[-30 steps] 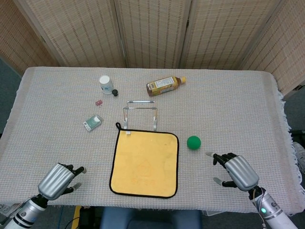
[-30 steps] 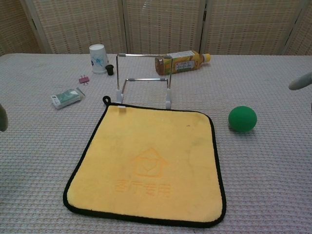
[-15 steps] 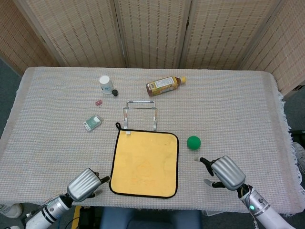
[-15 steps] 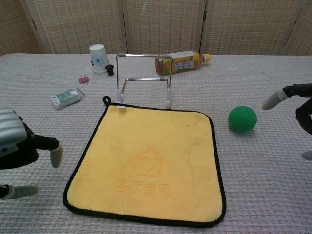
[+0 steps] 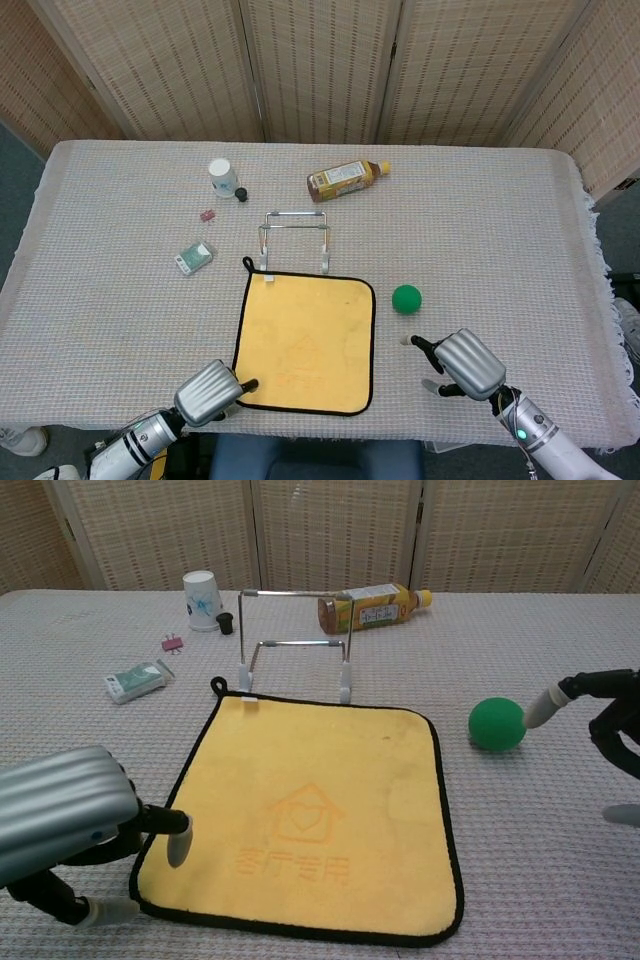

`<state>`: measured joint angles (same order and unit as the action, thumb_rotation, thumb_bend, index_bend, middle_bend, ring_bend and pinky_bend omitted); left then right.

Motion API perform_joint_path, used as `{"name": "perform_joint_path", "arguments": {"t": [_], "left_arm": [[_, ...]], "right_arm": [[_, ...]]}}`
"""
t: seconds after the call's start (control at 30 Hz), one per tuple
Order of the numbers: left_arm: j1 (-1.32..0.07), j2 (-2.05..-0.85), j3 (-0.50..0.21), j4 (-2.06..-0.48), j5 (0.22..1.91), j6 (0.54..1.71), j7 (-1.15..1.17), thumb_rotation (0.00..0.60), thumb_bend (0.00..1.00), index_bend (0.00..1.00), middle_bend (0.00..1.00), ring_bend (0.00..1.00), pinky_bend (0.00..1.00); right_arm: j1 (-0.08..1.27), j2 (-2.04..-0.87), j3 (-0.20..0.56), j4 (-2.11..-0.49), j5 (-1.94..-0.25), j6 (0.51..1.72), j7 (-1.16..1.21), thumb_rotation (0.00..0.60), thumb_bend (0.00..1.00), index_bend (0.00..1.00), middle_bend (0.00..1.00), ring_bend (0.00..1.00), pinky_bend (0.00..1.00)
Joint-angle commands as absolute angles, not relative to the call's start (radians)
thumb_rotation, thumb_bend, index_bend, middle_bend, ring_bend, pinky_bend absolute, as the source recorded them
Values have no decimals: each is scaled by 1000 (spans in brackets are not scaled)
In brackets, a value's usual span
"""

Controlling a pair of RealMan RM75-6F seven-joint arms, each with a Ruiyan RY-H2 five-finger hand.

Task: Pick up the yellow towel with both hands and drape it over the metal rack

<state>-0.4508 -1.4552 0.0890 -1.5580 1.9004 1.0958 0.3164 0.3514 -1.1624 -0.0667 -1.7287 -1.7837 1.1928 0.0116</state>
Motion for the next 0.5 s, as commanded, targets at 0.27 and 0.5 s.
{"name": "perform_joint_path", "arguments": {"t": [0.27,0.5], "left_arm": [[-448,-1460,93,-1573,1830,1069,393,600,246,474,1000,856,993],[-443,-1443,107,-1599,1801,1062,428,600,246,469,1000,856,993]], "right_arm": [[352,-1163,-78,-1715,-1782,1210,33,600,226,256,733,825,820],[357,-1171,-85,-1704,-1786,1213,46,600,226,256,734,827,820]]}}
